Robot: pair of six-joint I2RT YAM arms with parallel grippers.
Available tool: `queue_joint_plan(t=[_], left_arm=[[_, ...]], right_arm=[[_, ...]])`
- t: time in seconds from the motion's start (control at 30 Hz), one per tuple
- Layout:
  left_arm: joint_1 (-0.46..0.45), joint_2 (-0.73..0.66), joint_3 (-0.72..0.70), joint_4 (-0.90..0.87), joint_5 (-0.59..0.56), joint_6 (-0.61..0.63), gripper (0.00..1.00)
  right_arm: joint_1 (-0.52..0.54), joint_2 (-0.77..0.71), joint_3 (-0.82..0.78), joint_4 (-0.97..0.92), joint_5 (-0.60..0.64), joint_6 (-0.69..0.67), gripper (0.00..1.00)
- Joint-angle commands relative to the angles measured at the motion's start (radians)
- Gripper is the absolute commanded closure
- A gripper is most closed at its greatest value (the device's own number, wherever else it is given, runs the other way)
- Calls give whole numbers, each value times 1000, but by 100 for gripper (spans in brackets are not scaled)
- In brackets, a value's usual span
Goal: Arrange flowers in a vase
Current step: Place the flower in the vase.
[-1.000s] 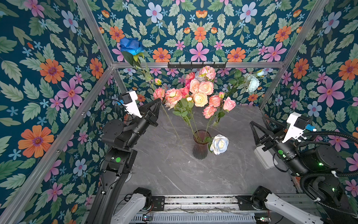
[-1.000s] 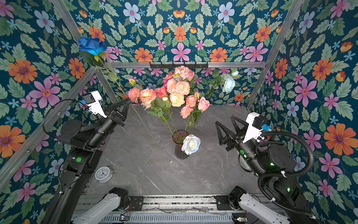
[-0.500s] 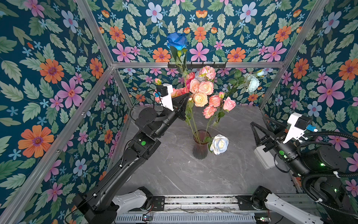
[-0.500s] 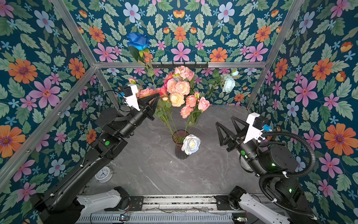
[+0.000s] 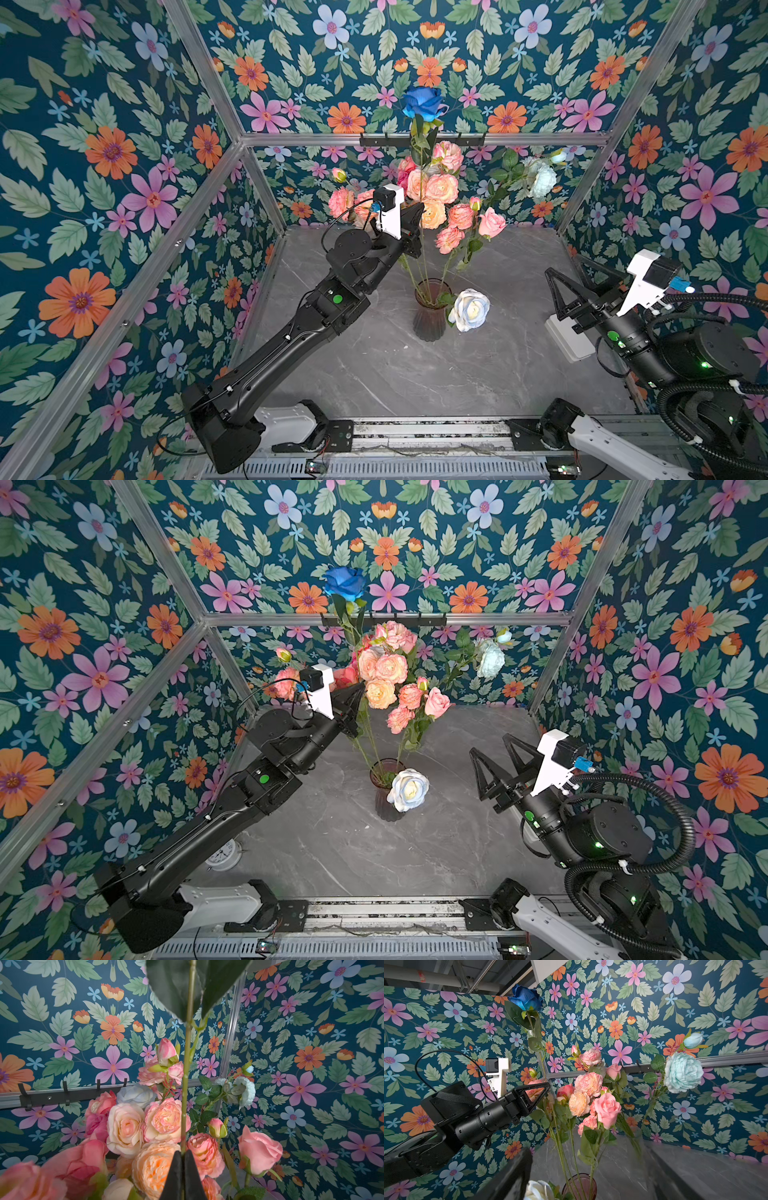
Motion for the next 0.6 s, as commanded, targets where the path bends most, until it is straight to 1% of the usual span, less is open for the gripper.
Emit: queue_joint_plan(t=[0.0,0.2,0.33,0.37,0.4,0.47,0.5,0.53,0.57], left_arm=[[-13,3,-13,31,-44,46,100],[-57,-2,-86,20,-88,76,100],[-113,-5,-124,8,-155,101,100],[-121,-9,-135,7,-166,101,95],[-128,-17,-145,3,-168,97,85],[-146,-27,-149,-23,-191,86,57],[-159,-35,-152,-36,-207,86,38],[-175,-45,-153,-48,-233,84,28],[-186,-56,-152,-57,-251,82,24]], right_arm=[[1,-4,-5,15,6,-14,18],[0,-5,-18,21,6,-14,18],[1,-6,-18,20,4,-13,18],[1,-6,-19,21,5,-11,18],[1,-9,-21,22,5,-10,18],[1,-11,-24,22,5,-8,18],[1,-12,-25,23,4,-8,18],[1,-12,-25,20,3,-7,18],[2,-11,-25,19,5,-7,18]])
